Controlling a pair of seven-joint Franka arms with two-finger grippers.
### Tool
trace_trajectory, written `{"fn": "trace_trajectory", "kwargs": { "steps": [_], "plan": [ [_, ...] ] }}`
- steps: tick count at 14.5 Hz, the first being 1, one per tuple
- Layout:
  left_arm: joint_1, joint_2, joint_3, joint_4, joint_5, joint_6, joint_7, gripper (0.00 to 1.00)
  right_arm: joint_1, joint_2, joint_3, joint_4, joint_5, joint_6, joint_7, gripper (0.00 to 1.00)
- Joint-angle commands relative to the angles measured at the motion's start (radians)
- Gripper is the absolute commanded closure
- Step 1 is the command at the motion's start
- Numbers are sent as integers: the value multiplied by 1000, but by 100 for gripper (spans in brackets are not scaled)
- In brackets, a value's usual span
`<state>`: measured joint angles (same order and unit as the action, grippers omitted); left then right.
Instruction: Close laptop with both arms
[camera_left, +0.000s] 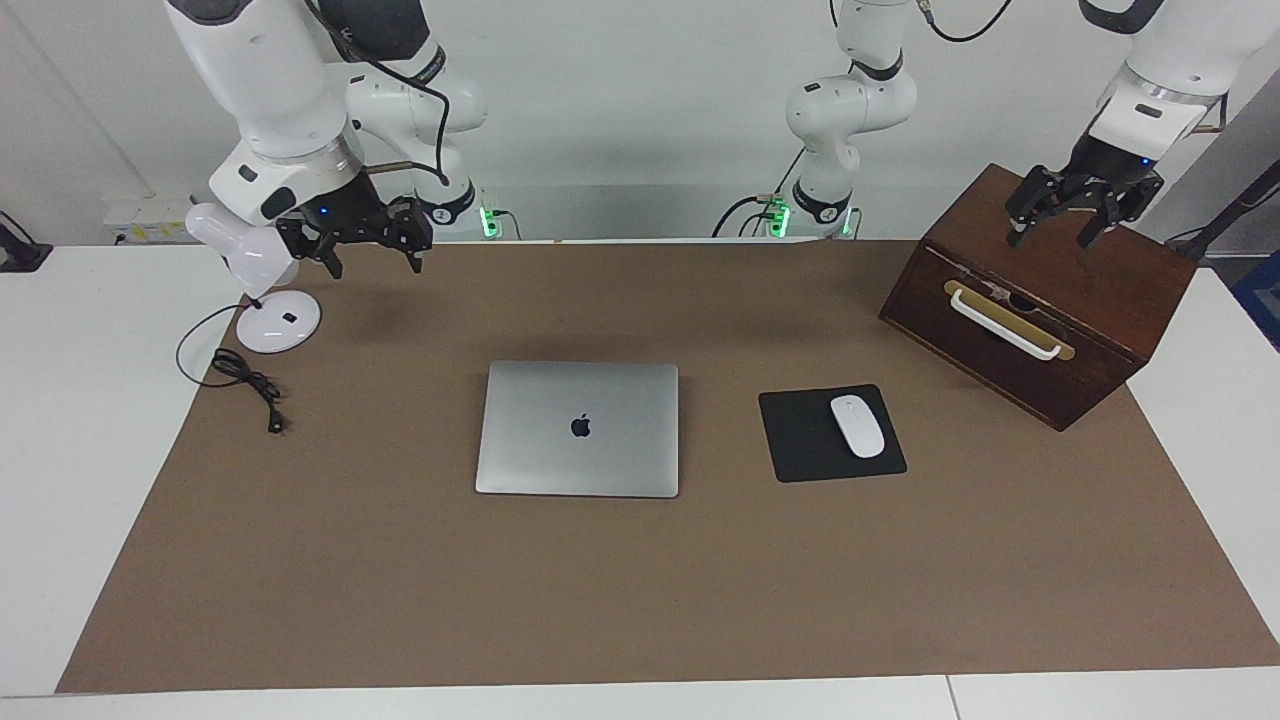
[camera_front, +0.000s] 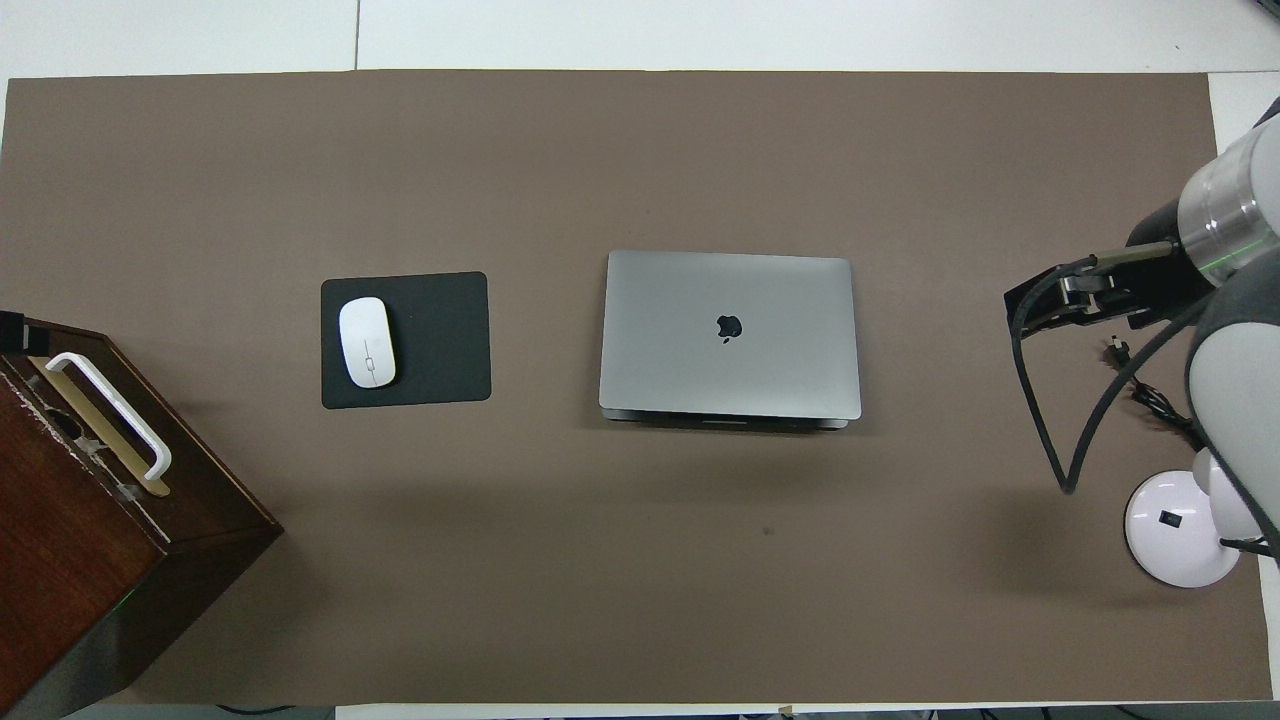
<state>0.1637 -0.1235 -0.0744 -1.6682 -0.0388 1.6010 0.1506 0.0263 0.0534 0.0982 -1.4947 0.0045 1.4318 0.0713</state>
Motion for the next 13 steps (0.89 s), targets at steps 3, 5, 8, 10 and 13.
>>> {"fn": "trace_trajectory", "kwargs": {
  "steps": [3, 5, 8, 10, 13],
  "plan": [
    [-55, 18, -12, 22, 27, 22, 14, 0, -31, -27, 9, -27, -8, -7, -25, 0],
    [-58, 18, -12, 19, 30, 23, 14, 0, -34, -23, 9, -24, -12, 10, -28, 0],
    [-78, 18, -12, 16, 34, 33, 12, 0, -48, -21, 9, -24, -14, 19, -30, 0],
    [-78, 18, -12, 16, 33, 30, 12, 0, -48, -18, 6, -19, -23, 25, -27, 0],
    [-76, 18, -10, 16, 30, 30, 10, 0, -49, -15, 2, -15, -35, 38, -25, 0]
  ]
}}
